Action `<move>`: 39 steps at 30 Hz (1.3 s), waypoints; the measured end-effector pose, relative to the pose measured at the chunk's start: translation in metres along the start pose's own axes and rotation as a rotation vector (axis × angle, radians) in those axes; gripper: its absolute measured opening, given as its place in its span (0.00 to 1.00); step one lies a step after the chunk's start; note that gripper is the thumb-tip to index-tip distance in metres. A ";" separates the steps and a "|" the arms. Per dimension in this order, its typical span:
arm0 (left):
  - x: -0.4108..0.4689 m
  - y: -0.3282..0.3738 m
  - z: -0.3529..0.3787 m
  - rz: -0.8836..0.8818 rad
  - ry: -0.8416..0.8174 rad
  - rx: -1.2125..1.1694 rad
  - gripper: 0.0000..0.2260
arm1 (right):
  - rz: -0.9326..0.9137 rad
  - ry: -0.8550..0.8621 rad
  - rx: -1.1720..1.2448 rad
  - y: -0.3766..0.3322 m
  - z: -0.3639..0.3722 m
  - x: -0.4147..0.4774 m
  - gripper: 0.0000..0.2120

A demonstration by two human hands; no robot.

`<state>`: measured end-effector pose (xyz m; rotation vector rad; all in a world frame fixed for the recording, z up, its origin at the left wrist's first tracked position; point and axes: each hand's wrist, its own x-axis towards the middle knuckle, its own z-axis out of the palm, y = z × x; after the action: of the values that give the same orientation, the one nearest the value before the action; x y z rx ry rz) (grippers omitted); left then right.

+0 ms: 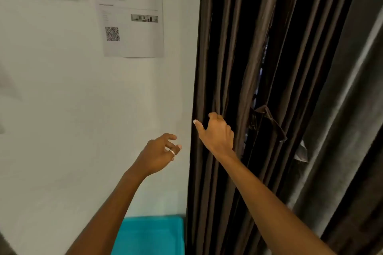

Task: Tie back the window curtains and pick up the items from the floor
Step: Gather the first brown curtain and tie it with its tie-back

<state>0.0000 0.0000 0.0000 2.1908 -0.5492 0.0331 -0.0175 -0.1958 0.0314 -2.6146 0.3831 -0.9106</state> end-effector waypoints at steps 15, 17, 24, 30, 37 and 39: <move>0.030 0.002 -0.001 0.010 0.179 -0.038 0.18 | -0.063 0.156 0.135 -0.003 0.043 -0.009 0.09; 0.038 0.018 0.008 0.047 0.239 -0.069 0.24 | -0.105 0.113 0.158 -0.014 0.046 -0.015 0.07; 0.060 0.045 0.000 -0.019 0.480 0.142 0.17 | -0.181 0.153 0.242 -0.062 0.072 -0.029 0.04; 0.065 0.025 -0.007 -0.063 0.482 0.203 0.18 | -0.152 0.166 0.253 -0.077 0.077 -0.031 0.04; 0.057 0.023 -0.009 0.023 0.413 0.222 0.18 | -0.124 0.149 0.215 -0.071 0.076 -0.034 0.02; 0.057 0.024 -0.008 0.038 0.423 0.226 0.18 | -0.163 0.110 0.224 -0.067 0.067 -0.034 0.01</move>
<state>0.0432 -0.0287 0.0351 2.2983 -0.3582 0.5895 0.0091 -0.1077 -0.0091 -2.4229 0.0881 -1.0863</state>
